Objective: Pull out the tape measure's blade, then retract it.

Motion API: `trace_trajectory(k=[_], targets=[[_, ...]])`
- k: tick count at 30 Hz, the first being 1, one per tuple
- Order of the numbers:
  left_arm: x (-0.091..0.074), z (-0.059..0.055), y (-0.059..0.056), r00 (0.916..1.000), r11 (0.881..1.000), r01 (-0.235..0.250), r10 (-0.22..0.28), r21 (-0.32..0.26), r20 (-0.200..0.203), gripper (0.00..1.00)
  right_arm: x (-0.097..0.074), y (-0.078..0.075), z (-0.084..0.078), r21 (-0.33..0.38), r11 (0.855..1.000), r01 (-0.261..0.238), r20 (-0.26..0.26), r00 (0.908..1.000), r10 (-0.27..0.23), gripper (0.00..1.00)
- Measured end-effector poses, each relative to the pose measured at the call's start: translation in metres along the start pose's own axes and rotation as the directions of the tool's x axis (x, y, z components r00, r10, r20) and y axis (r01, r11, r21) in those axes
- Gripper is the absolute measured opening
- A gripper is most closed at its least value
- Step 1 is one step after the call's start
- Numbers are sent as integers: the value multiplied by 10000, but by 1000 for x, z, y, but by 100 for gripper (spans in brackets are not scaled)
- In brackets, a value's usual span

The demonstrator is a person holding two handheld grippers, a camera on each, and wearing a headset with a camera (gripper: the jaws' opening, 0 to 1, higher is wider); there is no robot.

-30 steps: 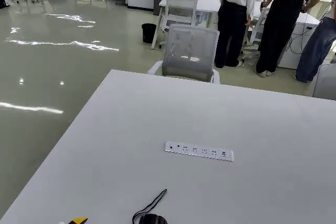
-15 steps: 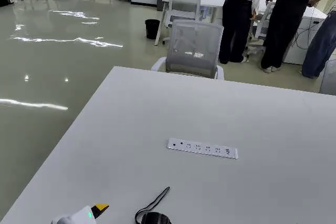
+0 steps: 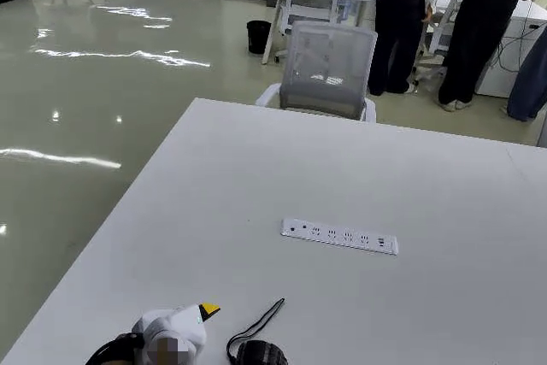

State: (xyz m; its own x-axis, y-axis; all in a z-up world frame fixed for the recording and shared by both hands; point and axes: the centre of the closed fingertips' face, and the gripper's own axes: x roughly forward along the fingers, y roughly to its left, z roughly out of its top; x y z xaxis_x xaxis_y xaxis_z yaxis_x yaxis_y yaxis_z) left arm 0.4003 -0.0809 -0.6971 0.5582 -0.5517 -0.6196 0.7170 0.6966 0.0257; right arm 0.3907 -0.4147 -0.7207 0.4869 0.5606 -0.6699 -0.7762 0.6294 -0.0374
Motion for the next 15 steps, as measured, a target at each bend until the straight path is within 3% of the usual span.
trace_trajectory(k=[10, 15], targets=[[13, 5, 1, 9990, 9984, 269, -250, 489, -379, 92, 11, -4, 5, -430, 9989, -207, -235, 9995, 197, 91], [21, 11, -1, 9985, 9989, 244, -224, 407, -507, 90, 17, -8, 11, -677, 9972, -308, -313, 9991, 288, 89]])
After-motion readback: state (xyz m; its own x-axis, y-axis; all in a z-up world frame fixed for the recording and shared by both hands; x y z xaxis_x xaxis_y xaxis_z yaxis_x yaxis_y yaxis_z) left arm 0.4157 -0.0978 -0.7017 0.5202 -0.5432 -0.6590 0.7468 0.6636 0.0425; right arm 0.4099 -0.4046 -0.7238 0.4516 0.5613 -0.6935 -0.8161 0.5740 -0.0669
